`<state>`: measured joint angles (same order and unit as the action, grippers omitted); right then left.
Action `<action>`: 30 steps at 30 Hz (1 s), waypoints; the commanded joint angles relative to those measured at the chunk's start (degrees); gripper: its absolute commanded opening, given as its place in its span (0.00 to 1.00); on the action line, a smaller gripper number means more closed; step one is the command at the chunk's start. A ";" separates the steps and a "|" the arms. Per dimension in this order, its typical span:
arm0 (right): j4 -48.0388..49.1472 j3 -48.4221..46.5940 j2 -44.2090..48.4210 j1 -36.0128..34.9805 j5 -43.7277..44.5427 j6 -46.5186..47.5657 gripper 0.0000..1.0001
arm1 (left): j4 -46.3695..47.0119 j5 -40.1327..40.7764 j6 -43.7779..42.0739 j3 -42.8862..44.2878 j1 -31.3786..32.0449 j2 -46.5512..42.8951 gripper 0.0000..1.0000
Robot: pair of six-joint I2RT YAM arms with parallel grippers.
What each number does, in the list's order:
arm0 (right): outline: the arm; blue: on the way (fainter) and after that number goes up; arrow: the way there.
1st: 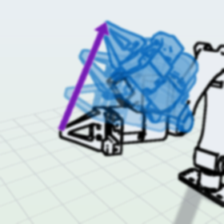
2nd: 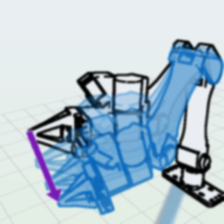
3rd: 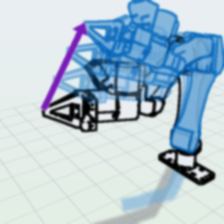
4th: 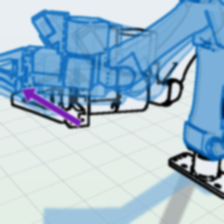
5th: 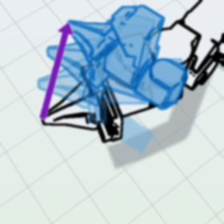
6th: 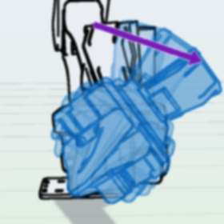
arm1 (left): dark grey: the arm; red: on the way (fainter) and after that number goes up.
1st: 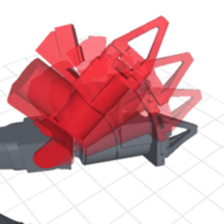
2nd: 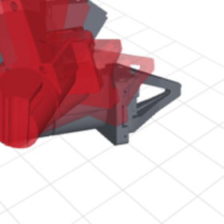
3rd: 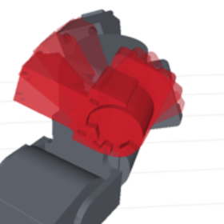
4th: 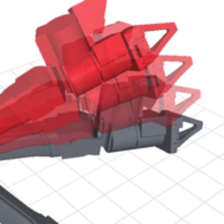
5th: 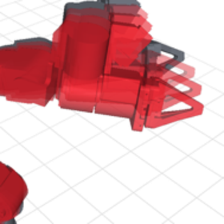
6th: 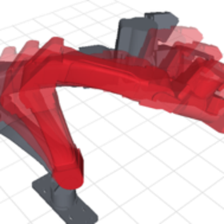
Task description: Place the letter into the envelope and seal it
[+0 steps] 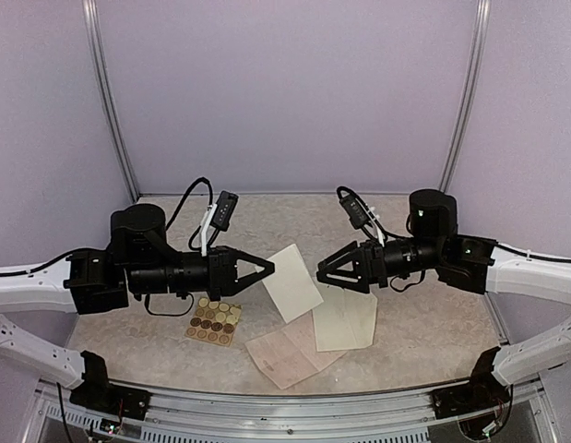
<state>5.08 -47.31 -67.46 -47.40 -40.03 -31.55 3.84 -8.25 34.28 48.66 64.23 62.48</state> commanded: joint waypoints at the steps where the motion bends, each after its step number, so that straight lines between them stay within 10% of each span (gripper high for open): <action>1: 7.05 -3.29 -1.30 -2.82 -11.30 -2.53 0.78 | 0.87 -4.02 -3.25 2.54 1.23 2.27 0.00; 8: 5.86 -4.98 -4.56 -4.34 -11.74 -2.29 0.56 | 2.79 -5.70 -3.52 2.67 1.31 3.91 0.00; 17: 6.26 -4.83 -6.53 -4.53 -10.72 -2.45 0.53 | 3.72 -6.70 -3.52 2.64 1.42 3.79 0.00; 22: 8.64 -3.95 -6.11 -4.55 -13.04 -3.26 0.05 | 3.77 -6.44 -3.35 2.44 1.41 3.79 0.00; 25: 9.89 -3.13 -4.40 -4.54 -11.07 -3.90 0.00 | 3.45 -5.05 -3.02 2.52 1.42 3.88 0.00; 30: 0.97 -2.14 -0.98 -1.07 6.88 -5.82 0.00 | 1.71 3.72 -0.36 2.69 1.27 5.64 0.44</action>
<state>11.07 -50.81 -71.92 -51.03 -45.93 -35.35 5.96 -11.29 32.29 49.80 65.34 66.57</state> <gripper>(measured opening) 0.004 0.372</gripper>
